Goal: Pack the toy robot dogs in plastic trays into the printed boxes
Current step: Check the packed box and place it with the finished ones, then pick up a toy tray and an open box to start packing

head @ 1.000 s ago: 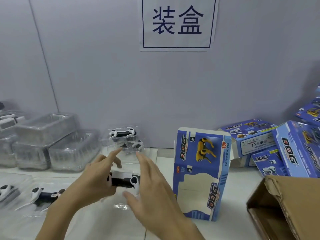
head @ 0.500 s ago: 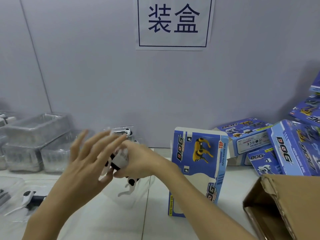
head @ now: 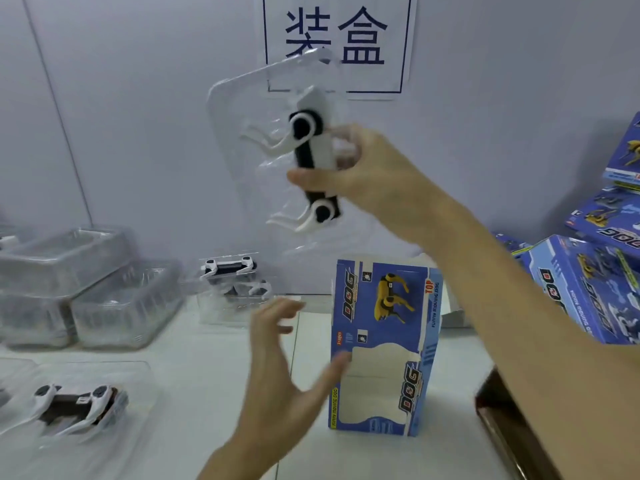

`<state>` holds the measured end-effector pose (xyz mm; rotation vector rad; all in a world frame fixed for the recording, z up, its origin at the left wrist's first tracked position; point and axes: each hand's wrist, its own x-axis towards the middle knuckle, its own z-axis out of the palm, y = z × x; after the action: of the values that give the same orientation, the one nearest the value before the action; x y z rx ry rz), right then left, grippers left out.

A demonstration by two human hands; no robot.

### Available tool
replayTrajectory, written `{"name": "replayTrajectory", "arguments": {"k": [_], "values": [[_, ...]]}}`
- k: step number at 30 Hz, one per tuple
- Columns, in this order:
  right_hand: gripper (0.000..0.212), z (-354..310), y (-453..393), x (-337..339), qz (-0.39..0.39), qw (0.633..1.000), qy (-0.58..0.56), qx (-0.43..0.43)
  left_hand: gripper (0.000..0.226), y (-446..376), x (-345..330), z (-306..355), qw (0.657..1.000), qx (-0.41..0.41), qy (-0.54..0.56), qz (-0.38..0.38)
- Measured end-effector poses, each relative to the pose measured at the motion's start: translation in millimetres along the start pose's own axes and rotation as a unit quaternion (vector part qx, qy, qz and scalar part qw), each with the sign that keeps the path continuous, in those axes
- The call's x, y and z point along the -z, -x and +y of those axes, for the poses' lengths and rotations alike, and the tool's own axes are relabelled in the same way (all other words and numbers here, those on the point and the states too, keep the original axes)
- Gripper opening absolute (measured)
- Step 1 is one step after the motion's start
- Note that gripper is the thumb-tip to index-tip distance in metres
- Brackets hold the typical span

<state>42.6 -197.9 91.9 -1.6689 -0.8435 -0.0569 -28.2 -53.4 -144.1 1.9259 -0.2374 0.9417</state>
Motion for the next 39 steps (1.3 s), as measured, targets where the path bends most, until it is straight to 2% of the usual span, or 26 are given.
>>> {"name": "replayTrajectory", "arguments": {"k": [3,6,9,13,15,17,20,22,30,35,39], "values": [[0.084,-7,-6,40,0.018,0.997,0.063,0.035,0.108,-11,-19,12,0.984,0.05,0.073,-0.157],[0.085,-6,-10,78,0.032,0.983,0.17,0.063,0.101,-29,-25,9,0.962,0.079,0.117,-0.234],[0.085,-4,-6,102,0.026,0.961,0.271,0.04,0.087,-35,-27,10,0.959,0.078,0.131,-0.239],[0.067,3,5,111,-0.064,0.949,0.307,0.018,0.083,-44,-16,8,0.967,0.035,0.11,-0.227],[0.057,4,10,111,-0.113,0.932,0.343,-0.006,0.086,-55,-2,9,0.97,0.005,0.087,-0.225],[0.06,4,12,110,-0.178,0.893,0.412,-0.023,0.093,-66,13,10,0.967,-0.012,0.071,-0.243],[0.083,3,12,102,-0.272,0.83,0.483,-0.059,0.094,-76,34,7,0.961,-0.01,0.044,-0.272],[0.084,3,14,93,-0.309,0.792,0.521,-0.072,0.092,-79,43,5,0.957,-0.003,0.036,-0.286],[0.082,4,24,59,-0.316,0.703,0.638,0.001,0.093,-77,42,7,0.956,-0.004,-0.002,-0.293],[0.077,-9,36,54,-0.284,0.687,0.668,0.044,0.096,-76,44,18,0.95,-0.022,-0.052,-0.306],[0.076,-15,46,57,-0.275,0.685,0.674,0.03,0.104,-76,42,21,0.947,-0.053,-0.145,-0.283]]}}
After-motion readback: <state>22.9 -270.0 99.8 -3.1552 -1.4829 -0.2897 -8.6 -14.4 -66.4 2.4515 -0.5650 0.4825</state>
